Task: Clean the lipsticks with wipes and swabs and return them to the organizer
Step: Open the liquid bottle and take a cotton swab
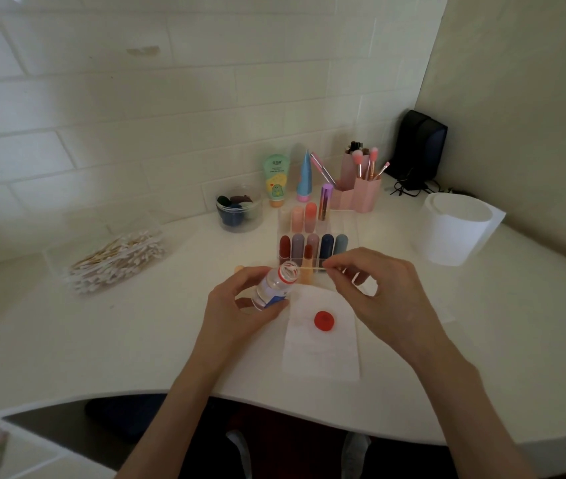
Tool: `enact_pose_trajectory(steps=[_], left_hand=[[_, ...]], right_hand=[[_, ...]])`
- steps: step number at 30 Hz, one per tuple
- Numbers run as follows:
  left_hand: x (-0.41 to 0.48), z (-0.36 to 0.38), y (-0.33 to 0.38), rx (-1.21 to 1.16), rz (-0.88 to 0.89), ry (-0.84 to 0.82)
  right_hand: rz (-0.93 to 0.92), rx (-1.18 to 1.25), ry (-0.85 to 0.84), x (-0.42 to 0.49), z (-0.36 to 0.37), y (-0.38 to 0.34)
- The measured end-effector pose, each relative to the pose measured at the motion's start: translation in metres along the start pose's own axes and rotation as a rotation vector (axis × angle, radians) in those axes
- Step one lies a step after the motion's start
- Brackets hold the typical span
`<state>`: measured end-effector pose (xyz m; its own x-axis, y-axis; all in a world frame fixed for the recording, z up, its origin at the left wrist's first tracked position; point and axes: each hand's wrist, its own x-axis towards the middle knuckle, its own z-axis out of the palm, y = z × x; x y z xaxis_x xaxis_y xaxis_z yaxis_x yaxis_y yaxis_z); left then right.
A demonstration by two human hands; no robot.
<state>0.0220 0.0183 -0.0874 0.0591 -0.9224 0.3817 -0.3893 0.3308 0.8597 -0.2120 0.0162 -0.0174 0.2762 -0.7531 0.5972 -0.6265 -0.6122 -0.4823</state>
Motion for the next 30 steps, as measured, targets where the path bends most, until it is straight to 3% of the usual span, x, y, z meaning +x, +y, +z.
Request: enact_pose_trajectory(steps=[30], left_hand=[[-0.0009,0.0003,0.0004,0.013,-0.029,0.004]], right_hand=[[0.019,-0.018,0.001,-0.0024,0.0058,0.0049]])
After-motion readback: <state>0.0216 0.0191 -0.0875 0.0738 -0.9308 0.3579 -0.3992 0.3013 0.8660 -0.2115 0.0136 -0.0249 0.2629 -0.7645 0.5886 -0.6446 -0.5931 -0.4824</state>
